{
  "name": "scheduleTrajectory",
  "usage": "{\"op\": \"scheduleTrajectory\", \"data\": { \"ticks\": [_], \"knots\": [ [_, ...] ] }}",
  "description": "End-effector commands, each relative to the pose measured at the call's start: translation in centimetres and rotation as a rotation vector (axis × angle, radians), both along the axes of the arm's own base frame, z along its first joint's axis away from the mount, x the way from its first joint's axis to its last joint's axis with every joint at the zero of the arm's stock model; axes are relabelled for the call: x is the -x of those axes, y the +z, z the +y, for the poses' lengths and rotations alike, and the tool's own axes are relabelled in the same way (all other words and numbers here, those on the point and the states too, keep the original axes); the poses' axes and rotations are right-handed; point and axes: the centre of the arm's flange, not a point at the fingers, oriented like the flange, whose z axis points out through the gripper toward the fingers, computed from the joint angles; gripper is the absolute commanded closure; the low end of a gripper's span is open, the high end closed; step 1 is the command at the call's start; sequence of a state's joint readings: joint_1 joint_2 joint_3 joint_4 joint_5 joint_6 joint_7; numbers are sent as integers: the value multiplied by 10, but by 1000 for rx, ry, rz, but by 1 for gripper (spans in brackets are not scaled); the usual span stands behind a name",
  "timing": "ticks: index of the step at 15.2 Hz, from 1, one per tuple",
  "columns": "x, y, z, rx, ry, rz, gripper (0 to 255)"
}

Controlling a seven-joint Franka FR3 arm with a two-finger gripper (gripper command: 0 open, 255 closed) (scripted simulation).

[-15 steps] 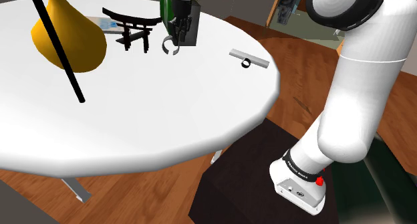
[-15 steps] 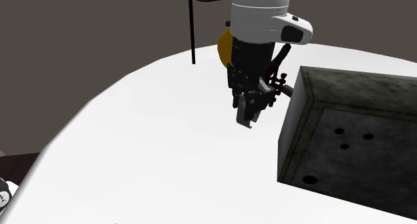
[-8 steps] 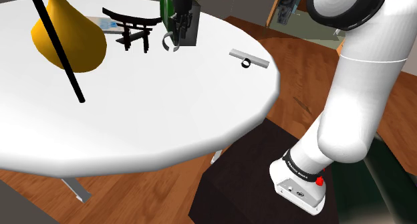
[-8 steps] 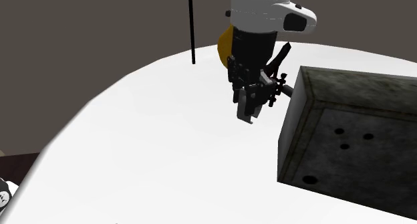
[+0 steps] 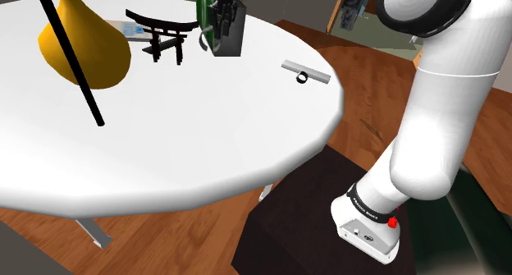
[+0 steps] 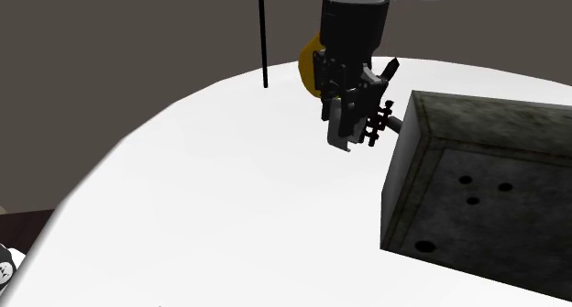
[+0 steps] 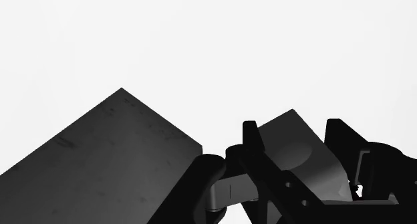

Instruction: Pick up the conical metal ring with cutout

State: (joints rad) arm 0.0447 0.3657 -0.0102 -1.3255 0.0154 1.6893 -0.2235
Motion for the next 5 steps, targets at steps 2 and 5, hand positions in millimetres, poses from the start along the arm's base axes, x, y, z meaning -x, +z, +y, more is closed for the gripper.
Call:
{"op": "scheduleTrajectory", "data": {
  "ticks": [2, 5],
  "knots": [
    [0, 16, 0, 0, 0, 0, 255],
    [0, 22, 0, 0, 0, 0, 255]
  ]
}}
